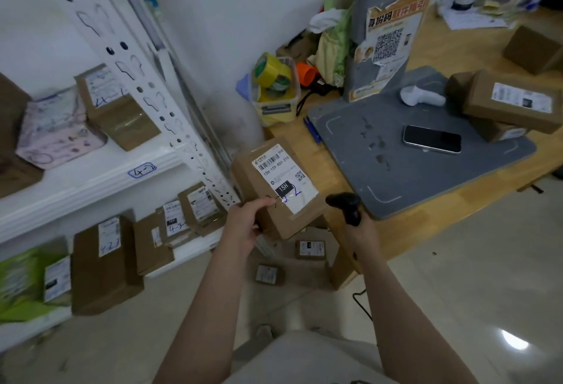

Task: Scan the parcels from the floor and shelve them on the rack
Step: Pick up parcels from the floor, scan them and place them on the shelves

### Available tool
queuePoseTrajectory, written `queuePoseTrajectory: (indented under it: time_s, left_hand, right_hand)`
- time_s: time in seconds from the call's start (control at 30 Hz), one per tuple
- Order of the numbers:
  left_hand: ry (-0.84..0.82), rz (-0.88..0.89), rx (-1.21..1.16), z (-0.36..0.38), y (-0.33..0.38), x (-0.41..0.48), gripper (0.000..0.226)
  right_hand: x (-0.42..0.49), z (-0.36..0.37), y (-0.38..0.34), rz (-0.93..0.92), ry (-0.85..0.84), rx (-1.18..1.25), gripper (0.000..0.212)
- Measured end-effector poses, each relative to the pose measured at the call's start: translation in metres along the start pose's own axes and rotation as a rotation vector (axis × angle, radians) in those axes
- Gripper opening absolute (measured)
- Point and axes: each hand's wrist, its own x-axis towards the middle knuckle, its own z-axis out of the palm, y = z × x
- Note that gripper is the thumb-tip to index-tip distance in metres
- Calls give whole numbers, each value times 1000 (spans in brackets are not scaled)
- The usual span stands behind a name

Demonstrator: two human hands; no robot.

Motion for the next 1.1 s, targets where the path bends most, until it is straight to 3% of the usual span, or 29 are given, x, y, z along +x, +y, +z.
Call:
queuePoseTrajectory:
  time_s: [0.1, 0.37, 0.47, 0.67, 1.1]
  left_hand:
    - [25, 62, -46, -3, -7, 1, 52]
    - [19, 97, -67, 2, -11, 5, 80]
    - [0, 115, -41, 10, -12, 5, 80]
    - [-22, 123, -40, 16, -17, 8, 83]
    - [-17, 112, -49, 10, -17, 8, 82]
  right_hand:
    - [-4, -8, -7, -83, 6, 106, 41]
    - [-22, -32, -68, -334, -117, 163, 26]
    - [-33, -34, -79, -433, -173, 123, 14]
    - [-56, -26, -86, -432, -242, 150, 9]
    - [-68, -17, -89, -423, -145, 63, 12]
